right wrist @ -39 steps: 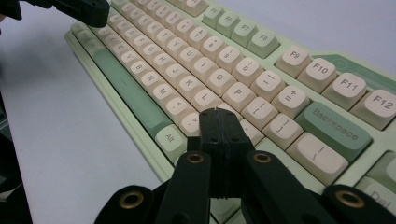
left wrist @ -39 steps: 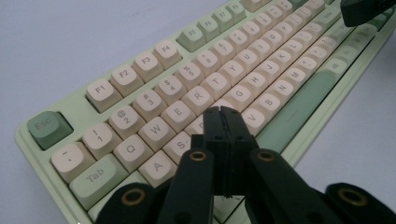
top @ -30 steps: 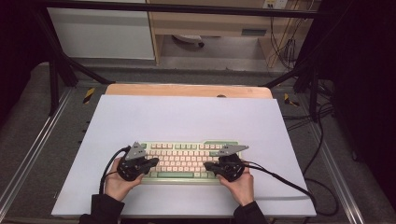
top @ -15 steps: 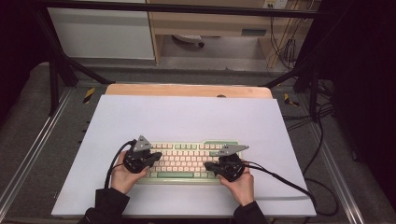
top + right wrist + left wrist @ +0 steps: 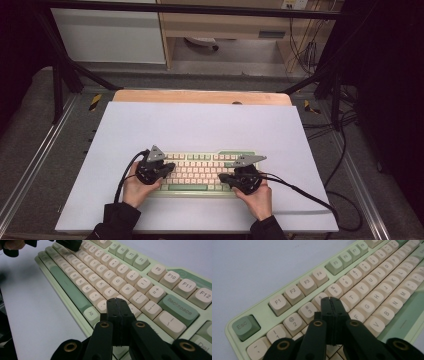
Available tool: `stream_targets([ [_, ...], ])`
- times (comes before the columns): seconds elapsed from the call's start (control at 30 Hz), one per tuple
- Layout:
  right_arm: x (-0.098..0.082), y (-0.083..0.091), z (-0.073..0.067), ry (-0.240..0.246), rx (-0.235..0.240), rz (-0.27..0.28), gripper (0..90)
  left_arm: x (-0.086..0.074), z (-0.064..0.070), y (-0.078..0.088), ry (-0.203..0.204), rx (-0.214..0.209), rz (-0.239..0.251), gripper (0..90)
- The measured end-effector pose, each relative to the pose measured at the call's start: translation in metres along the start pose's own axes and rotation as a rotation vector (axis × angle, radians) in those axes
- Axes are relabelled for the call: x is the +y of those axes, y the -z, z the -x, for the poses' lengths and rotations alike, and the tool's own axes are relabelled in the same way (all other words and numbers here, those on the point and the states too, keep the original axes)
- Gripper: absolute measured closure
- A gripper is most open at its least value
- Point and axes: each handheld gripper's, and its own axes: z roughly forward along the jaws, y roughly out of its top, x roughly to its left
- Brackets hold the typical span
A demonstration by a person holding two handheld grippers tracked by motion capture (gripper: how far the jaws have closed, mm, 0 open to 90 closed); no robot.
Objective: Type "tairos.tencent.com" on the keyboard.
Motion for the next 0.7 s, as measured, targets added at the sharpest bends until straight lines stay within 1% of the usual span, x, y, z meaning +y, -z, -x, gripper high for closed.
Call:
stream_targets([
  [0.2, 0.000, 0.000, 0.000, 0.001, -0.001, -0.001, 90.0, -0.001, 0.000, -0.001, 0.001, -0.003, 0.007, 89.7],
  [0.33, 0.000, 0.000, 0.000, 0.002, -0.002, 0.000, 90.0, -0.002, 0.000, -0.003, -0.005, 0.000, -0.003, 89.7],
  [0.4, 0.000, 0.000, 0.000, 0.002, -0.002, 0.001, 90.0, -0.003, 0.000, -0.003, -0.001, -0.003, 0.003, 89.7],
  [0.7, 0.000, 0.001, -0.001, 0.000, 0.002, 0.005, 90.0, -0.003, 0.003, 0.007, -0.010, -0.010, 0.026, 89.7],
])
